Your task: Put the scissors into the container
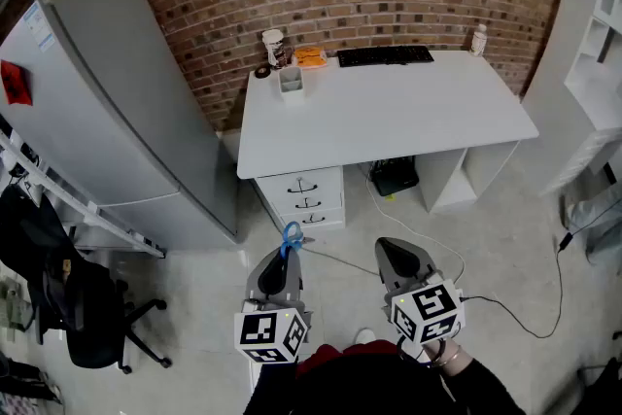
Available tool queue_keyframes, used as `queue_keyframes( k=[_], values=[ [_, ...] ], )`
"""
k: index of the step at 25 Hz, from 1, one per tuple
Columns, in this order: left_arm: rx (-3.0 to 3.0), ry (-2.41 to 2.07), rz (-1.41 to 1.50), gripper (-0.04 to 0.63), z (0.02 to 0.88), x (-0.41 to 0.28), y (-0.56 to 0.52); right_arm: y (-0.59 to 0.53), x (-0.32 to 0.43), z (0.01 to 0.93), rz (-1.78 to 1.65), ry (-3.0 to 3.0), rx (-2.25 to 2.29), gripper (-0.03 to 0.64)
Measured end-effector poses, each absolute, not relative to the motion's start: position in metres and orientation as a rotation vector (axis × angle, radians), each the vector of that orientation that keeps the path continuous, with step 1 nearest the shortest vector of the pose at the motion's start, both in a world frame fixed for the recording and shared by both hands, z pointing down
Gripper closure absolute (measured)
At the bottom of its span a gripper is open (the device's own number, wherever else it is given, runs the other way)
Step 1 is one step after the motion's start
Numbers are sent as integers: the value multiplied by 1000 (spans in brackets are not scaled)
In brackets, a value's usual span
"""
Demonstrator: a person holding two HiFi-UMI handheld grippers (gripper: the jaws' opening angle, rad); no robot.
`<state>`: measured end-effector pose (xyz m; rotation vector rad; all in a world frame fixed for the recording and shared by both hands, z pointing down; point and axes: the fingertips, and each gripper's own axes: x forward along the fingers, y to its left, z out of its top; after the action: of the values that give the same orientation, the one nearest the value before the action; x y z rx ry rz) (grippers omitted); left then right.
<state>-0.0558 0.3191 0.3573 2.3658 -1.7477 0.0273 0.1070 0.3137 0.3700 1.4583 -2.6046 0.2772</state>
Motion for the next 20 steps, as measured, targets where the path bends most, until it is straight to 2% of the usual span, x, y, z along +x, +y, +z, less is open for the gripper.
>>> queue_keyframes(
  k=[20],
  values=[
    [2365, -1821, 6, 566, 340, -35, 304, 300, 134, 360, 282, -2664, 1420, 607]
  ],
)
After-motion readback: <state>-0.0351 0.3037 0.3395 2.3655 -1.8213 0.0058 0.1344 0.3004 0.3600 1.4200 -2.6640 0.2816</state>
